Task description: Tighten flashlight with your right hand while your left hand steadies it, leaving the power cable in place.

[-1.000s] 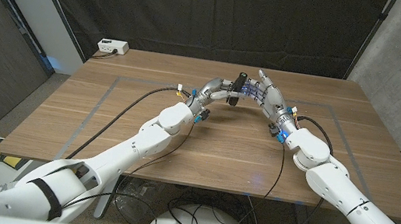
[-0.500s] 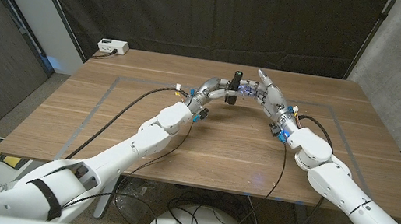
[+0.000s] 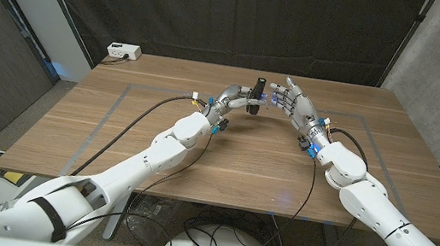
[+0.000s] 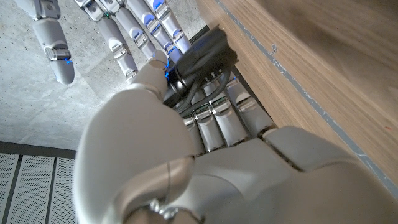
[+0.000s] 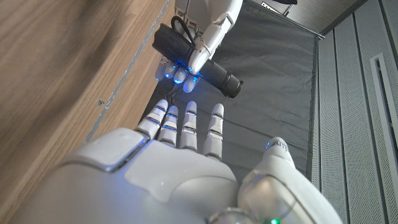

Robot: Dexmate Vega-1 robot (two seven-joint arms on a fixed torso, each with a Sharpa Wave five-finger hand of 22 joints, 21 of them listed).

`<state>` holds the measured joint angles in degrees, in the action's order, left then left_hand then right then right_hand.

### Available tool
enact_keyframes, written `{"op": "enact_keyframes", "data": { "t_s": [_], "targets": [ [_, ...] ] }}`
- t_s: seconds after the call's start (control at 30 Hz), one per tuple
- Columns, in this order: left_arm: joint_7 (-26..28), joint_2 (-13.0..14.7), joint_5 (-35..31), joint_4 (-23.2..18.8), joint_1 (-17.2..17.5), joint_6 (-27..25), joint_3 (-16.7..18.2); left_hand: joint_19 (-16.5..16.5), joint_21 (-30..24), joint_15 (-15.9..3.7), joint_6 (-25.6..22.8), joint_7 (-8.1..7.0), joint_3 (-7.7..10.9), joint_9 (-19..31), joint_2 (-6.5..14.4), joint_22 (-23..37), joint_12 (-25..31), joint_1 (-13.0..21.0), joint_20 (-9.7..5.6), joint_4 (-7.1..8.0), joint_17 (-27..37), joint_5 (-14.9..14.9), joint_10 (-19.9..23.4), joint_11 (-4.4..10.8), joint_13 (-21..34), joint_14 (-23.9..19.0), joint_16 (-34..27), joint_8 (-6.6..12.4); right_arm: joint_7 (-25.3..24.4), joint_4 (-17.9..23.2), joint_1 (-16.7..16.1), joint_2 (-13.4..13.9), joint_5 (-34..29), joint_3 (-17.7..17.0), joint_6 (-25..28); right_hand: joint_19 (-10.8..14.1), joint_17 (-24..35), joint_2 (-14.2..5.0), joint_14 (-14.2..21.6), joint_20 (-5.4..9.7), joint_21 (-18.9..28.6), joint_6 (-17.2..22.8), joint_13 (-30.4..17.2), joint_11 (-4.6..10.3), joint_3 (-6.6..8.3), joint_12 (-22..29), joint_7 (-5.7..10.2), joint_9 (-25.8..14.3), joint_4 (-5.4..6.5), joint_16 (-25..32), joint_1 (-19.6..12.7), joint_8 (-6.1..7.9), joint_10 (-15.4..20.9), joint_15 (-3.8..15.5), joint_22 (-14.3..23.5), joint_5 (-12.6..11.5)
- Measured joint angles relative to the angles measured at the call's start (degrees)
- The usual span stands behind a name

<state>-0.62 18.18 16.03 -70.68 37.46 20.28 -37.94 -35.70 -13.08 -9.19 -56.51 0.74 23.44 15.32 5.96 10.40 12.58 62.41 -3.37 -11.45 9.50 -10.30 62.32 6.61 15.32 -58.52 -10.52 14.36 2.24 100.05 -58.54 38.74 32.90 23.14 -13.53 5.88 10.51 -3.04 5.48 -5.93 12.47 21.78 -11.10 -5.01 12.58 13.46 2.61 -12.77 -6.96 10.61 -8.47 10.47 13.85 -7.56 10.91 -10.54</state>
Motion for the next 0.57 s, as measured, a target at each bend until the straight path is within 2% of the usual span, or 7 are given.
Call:
{"op": "enact_keyframes", "data": {
  "t_s": [0.17,0.57],
  "targets": [
    [0.68,0.81,-0.33,-1.55,0.8,-0.07,0.38,0.0,0.0,0.0,0.0,0.0,0.0,0.0,0.0,0.0,-0.01,0.0,0.0,0.0,0.0,0.0,0.0,0.0,0.0,0.0,0.0,-0.07,-0.59,-0.11,-0.11,-0.3,-0.27,-0.07,-0.38,0.21,0.0,0.23,0.0,0.21,0.0,-1.97,0.0,-0.09,0.0,0.0,-1.6,0.27,0.0,0.0,-0.23,-0.15,-0.09,0.0,0.0,0.19],
    [1.12,1.86,-1.01,-2.91,1.66,0.6,0.74,0.0,0.0,0.0,0.0,0.0,0.24,-0.07,0.0,0.0,-0.18,0.0,0.0,-0.24,0.0,0.0,0.0,0.0,-0.01,0.0,0.0,-0.17,-1.87,-0.27,-0.02,-0.79,-1.29,-0.24,-0.79,0.22,0.0,0.22,0.0,0.21,0.0,-2.47,0.0,-0.09,-0.02,0.0,-1.69,0.27,0.02,0.0,-0.22,-0.15,-0.09,0.0,0.0,0.19]
  ]
}}
